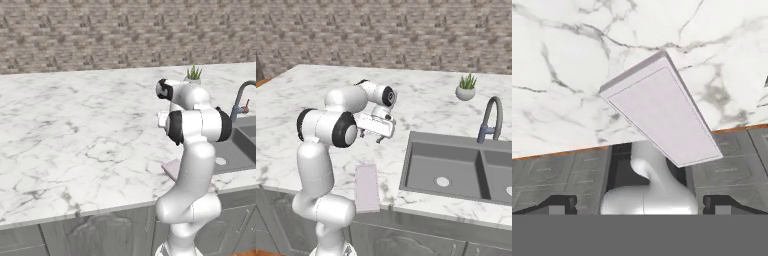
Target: The ice cube tray has been filled with water. Take the tray and place it in the freezer to make ice. Close the freezer door after placing the tray.
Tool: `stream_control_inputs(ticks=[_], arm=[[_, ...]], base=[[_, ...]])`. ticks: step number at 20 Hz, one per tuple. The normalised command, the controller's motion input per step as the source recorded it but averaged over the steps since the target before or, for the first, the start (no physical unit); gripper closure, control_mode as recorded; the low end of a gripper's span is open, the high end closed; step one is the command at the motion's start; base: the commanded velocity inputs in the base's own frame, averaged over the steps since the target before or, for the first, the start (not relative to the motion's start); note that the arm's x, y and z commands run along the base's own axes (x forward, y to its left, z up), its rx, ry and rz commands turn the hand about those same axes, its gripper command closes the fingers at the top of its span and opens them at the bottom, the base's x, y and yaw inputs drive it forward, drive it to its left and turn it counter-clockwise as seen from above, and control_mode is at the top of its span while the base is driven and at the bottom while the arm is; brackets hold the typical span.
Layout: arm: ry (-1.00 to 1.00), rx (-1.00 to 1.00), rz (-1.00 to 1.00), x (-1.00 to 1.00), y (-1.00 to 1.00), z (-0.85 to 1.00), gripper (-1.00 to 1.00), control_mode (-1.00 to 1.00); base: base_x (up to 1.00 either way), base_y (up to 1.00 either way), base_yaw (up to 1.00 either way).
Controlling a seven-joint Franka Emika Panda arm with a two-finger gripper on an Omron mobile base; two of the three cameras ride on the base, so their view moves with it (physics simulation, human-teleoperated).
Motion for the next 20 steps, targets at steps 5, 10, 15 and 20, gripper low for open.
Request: stream_control_inputs(ticks=[5,10,15,20], arm=[[-0.02,0.0,-0.14,-0.29,0.02,0.5,-1.0,-1.0],[0.0,0.03,-0.15,-0.59,0.0,0.12,-1.0,-1.0],[-0.01,0.1,-0.09,-0.74,0.0,0.0,-1.0,-1.0],[-0.14,0.13,-0.01,-0.9,0.0,-0.13,-1.0,-1.0]], base=[[0.0,0.0,0.0],[0.0,0.0,0.0],[0.0,0.0,0.0],[0.0,0.0,0.0]])
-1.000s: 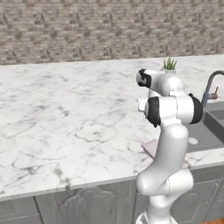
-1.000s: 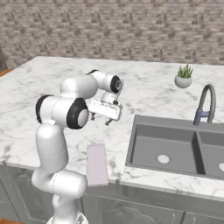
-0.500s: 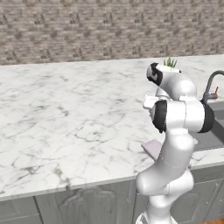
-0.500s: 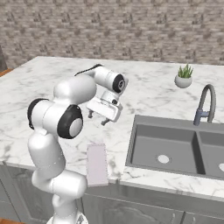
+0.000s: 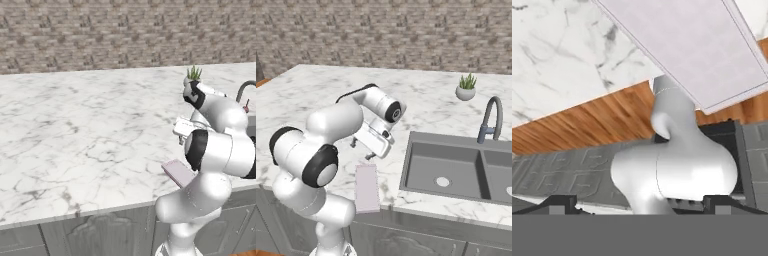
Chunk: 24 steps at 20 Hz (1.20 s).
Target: The ice cube tray has been filled with water. Take the tray and place it in the freezer to make ice. Close the freezer door after placing the tray.
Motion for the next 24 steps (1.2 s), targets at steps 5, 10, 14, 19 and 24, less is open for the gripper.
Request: stream_control_inputs(ticks=[5,10,14,19,24], arm=[[-0.15,0.09,0.0,-0.8,0.0,-0.13,-1.0,-1.0],[-0.08,0.05,0.0,-0.52,-0.12,-0.06,-1.0,-1.0],[-0.14,0.07,0.0,-0.4,-0.26,-0.07,-1.0,-1.0],[-0.2,0.08,0.0,-0.35,-0.28,-0.08,-1.0,-1.0],[-0.27,0.17,0.0,-0.33,-0.31,-0.06,-1.0,-1.0]], base=[[0.0,0.0,0.0],[0.0,0.0,0.0],[0.0,0.0,0.0],[0.0,0.0,0.0],[0.0,0.0,0.0]])
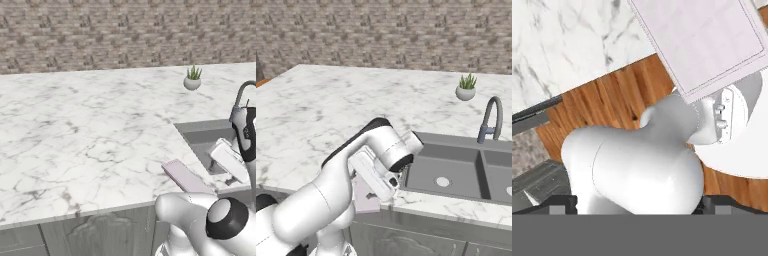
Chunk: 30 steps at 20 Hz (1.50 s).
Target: The ice cube tray has been filled with water. Take the tray and place it in the freezer to make ice. Close the freezer door after placing the tray.
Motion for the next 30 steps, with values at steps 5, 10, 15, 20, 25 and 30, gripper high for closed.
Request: stream_control_inputs(ticks=[5,10,15,20,25,30], arm=[[-0.27,0.28,0.0,-0.32,-0.3,-0.01,-1.0,-1.0],[-0.23,0.28,0.0,-0.33,-0.16,0.0,-1.0,-1.0],[-0.22,0.27,0.03,-0.32,-0.04,0.0,-1.0,-1.0],[-0.19,0.17,0.04,-0.32,0.0,-0.03,-1.0,-1.0],[-0.18,0.03,0.06,-0.23,0.0,-0.06,-1.0,-1.0],[-0.01,0.0,-0.17,-0.01,0.0,-0.02,-1.0,-1.0]], base=[[0.0,0.0,0.0],[0.0,0.0,0.0],[0.0,0.0,0.0],[0.0,0.0,0.0],[0.0,0.0,0.0],[0.0,0.0,0.0]])
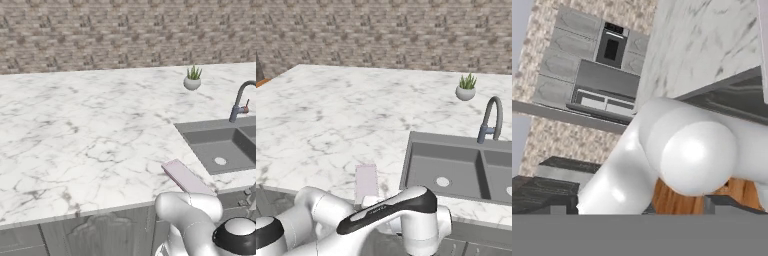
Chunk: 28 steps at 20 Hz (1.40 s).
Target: The ice cube tray has been filled with water. Take the tray and place it in the freezer to make ice. Close the freezer door after placing the tray.
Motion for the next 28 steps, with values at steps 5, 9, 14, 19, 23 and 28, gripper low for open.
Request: stream_control_inputs(ticks=[5,9,14,19,23,28], arm=[[0.05,0.0,-0.29,0.03,0.01,-0.01,-1.0,-1.0],[0.04,0.0,-0.02,0.23,0.0,-0.13,-1.0,-1.0],[0.01,0.0,0.0,0.27,0.0,-0.18,-1.0,-1.0],[0.0,0.0,0.0,0.04,0.0,-0.25,-1.0,-1.0],[0.03,0.0,0.0,0.09,0.0,-0.17,-1.0,-1.0],[0.02,0.04,0.0,0.12,0.0,-0.08,-1.0,-1.0]], base=[[0.0,0.0,0.0],[0.0,0.0,0.0],[0.0,0.0,0.0],[0.0,0.0,0.0],[0.0,0.0,0.0],[0.0,0.0,0.0]])
